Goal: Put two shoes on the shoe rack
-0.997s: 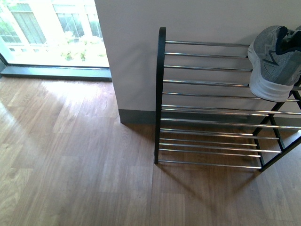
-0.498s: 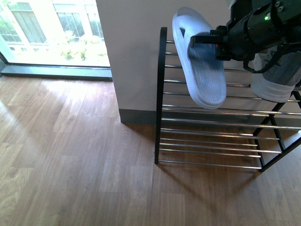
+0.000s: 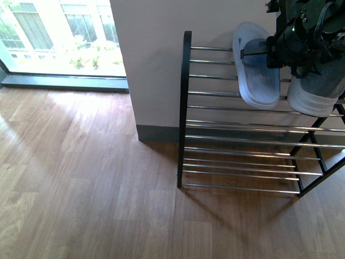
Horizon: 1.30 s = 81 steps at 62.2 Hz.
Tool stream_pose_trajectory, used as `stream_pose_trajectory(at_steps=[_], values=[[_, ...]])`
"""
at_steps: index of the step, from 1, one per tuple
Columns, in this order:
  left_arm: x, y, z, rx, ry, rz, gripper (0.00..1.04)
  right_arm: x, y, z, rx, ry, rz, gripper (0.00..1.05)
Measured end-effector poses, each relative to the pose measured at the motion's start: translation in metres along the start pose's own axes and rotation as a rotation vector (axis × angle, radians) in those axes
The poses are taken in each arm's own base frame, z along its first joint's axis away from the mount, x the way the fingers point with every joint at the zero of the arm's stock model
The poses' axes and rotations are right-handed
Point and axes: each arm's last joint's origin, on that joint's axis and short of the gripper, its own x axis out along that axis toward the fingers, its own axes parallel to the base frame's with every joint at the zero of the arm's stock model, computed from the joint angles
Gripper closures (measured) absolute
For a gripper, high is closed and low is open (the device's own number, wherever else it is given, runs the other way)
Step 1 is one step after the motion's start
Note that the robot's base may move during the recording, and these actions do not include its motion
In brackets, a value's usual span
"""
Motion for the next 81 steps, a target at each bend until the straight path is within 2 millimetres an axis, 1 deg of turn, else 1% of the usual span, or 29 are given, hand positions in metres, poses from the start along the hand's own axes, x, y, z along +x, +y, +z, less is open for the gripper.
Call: stream_pose_trajectory(at_steps=[8,18,36,46,49,54,62,64,67,69,74,76,81], values=[[0.0,0.0,0.0,0.0,0.0,0.0,1.03,0.004,-0.007,0.001,-0.054,-0.025,-0.031,1.03],[0.0,0.0,0.0,0.0,0.0,0.0,1.03,0.008,-0.018,-0.001,-0.137,-0.033,-0.048,1.03],[0.0,0.0,0.0,0.0,0.0,0.0,1.03,0.008,-0.02,-0.005,-0.164,-0.027,-0.03,1.02],[0.0,0.0,0.0,0.0,0.0,0.0,1.03,0.001,-0.021,-0.007,-0.162,-0.03,0.002,0.8],[0.0,0.0,0.0,0.0,0.0,0.0,1.03,-0.003,-0.021,-0.007,-0.159,-0.036,0.018,0.71],[0.0,0.0,0.0,0.0,0.0,0.0,1.03,-0.011,-0.022,-0.005,-0.149,-0.05,0.04,0.61],[0.0,0.0,0.0,0.0,0.0,0.0,1.03,-0.038,-0.027,0.004,-0.109,-0.106,0.099,0.38],[0.0,0.0,0.0,0.0,0.0,0.0,1.03,-0.042,-0.029,0.006,-0.102,-0.115,0.108,0.34],[0.0,0.0,0.0,0.0,0.0,0.0,1.03,-0.055,-0.032,0.009,-0.086,-0.137,0.136,0.26],[0.0,0.0,0.0,0.0,0.0,0.0,1.03,-0.06,-0.033,0.01,-0.079,-0.146,0.147,0.22],[0.0,0.0,0.0,0.0,0.0,0.0,1.03,-0.08,-0.038,0.012,-0.056,-0.181,0.198,0.09],[0.0,0.0,0.0,0.0,0.0,0.0,1.03,-0.085,-0.04,0.012,-0.051,-0.19,0.212,0.08],[0.0,0.0,0.0,0.0,0.0,0.0,1.03,-0.107,-0.046,0.009,-0.03,-0.217,0.273,0.09]])
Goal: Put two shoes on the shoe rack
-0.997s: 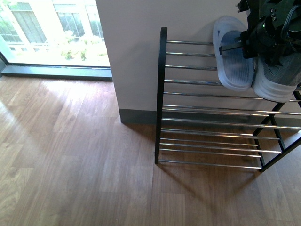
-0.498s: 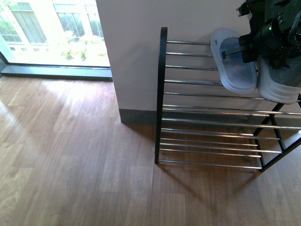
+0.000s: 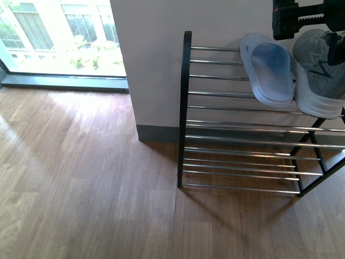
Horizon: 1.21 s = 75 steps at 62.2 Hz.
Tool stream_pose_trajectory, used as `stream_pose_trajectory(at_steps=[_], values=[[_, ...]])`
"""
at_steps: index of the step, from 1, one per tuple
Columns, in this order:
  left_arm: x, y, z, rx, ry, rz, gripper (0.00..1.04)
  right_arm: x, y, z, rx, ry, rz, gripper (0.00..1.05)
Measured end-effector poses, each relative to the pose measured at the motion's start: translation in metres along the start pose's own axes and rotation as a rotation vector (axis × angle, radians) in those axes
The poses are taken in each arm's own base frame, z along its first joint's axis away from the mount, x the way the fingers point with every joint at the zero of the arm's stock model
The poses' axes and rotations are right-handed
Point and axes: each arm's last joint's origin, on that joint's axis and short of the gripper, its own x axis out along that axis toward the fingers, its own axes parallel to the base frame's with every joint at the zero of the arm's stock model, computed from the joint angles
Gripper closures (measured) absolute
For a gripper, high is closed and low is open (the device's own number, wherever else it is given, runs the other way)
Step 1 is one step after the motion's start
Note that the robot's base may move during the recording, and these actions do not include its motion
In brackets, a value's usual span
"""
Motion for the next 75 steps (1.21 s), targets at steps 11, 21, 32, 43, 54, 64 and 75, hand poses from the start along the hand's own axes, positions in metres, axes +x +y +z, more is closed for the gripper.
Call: stream_pose_trajectory(at_steps=[11,21,32,43,54,64,75], values=[[0.0,0.0,0.0,0.0,0.0,0.0,1.03,-0.052,-0.005,-0.001,0.032,-0.084,0.124,0.09],[0.0,0.0,0.0,0.0,0.0,0.0,1.03,-0.105,-0.02,-0.01,0.064,-0.158,0.221,0.09],[0.0,0.0,0.0,0.0,0.0,0.0,1.03,-0.162,-0.044,-0.027,0.13,-0.261,0.316,0.09],[0.0,0.0,0.0,0.0,0.0,0.0,1.03,-0.206,-0.063,-0.05,0.171,-0.358,0.327,0.09],[0.0,0.0,0.0,0.0,0.0,0.0,1.03,-0.218,-0.076,-0.066,0.223,-0.408,0.29,0.09],[0.0,0.0,0.0,0.0,0.0,0.0,1.03,-0.22,-0.073,-0.068,0.203,-0.457,0.141,0.17],[0.0,0.0,0.0,0.0,0.0,0.0,1.03,-0.228,-0.061,-0.087,0.159,-0.476,-0.104,0.47]])
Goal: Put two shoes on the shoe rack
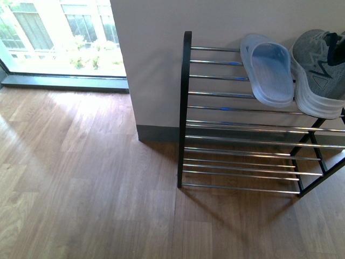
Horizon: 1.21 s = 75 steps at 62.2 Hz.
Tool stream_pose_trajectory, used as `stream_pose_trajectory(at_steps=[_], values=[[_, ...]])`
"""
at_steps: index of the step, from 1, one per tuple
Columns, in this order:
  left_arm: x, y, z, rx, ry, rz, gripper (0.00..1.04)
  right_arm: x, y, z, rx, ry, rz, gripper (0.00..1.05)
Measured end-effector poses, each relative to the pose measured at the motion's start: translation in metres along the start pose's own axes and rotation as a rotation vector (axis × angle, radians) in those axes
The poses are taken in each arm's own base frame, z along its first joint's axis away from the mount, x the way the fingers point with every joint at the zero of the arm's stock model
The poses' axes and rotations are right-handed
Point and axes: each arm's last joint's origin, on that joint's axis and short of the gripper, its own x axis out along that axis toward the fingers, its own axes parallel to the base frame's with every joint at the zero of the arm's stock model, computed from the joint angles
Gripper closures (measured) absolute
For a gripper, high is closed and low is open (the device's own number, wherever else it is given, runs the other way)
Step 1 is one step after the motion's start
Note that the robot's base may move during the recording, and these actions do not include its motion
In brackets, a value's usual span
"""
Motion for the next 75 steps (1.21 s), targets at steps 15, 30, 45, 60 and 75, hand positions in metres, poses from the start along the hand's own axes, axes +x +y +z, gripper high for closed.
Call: stream_pose_trajectory(at_steps=[15,30,45,60,75], values=[[0.0,0.0,0.0,0.0,0.0,0.0,1.03,-0.017,0.01,-0.012,-0.022,-0.002,0.008,0.83],[0.0,0.0,0.0,0.0,0.0,0.0,1.03,-0.031,0.022,-0.022,-0.028,0.004,0.004,1.03],[0.0,0.0,0.0,0.0,0.0,-0.001,1.03,-0.041,0.023,-0.028,-0.029,0.001,0.008,1.03],[0.0,0.0,0.0,0.0,0.0,0.0,1.03,-0.048,0.023,-0.031,-0.029,-0.023,0.006,1.03],[0.0,0.0,0.0,0.0,0.0,0.0,1.03,-0.055,0.023,-0.03,-0.029,-0.025,0.006,1.03]])
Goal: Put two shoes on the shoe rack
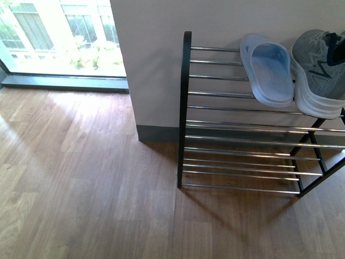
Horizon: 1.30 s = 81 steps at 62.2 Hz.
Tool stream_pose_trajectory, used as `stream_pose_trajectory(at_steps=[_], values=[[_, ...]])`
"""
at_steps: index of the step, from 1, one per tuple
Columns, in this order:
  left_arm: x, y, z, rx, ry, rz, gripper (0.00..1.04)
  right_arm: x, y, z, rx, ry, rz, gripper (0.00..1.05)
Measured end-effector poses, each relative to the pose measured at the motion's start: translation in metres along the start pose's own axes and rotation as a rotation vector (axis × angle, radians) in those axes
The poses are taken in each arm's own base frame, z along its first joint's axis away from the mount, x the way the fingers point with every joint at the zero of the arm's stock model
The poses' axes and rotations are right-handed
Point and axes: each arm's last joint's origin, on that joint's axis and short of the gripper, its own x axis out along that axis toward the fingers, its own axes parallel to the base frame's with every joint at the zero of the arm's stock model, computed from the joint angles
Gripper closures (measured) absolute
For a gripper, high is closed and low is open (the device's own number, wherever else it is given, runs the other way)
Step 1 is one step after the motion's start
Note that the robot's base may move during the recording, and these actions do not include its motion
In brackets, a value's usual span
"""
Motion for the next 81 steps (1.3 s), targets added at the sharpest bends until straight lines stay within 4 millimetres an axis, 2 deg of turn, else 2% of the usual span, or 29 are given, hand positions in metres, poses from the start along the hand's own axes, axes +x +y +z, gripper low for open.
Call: stream_pose_trajectory(at_steps=[31,39,58,69,81], values=[[0.0,0.0,0.0,0.0,0.0,0.0,1.03,-0.011,0.0,0.0,0.0,-0.001,0.0,1.03],[0.0,0.0,0.0,0.0,0.0,0.0,1.03,-0.021,0.0,-0.003,0.0,0.01,0.001,1.03],[0.0,0.0,0.0,0.0,0.0,-0.001,1.03,-0.022,0.0,-0.003,-0.001,0.004,0.002,1.03],[0.0,0.0,0.0,0.0,0.0,0.0,1.03,-0.022,0.0,-0.003,0.0,0.004,0.002,0.76],[0.0,0.0,0.0,-0.001,-0.002,0.005,1.03,-0.022,0.0,-0.003,0.0,0.003,0.005,0.28]])
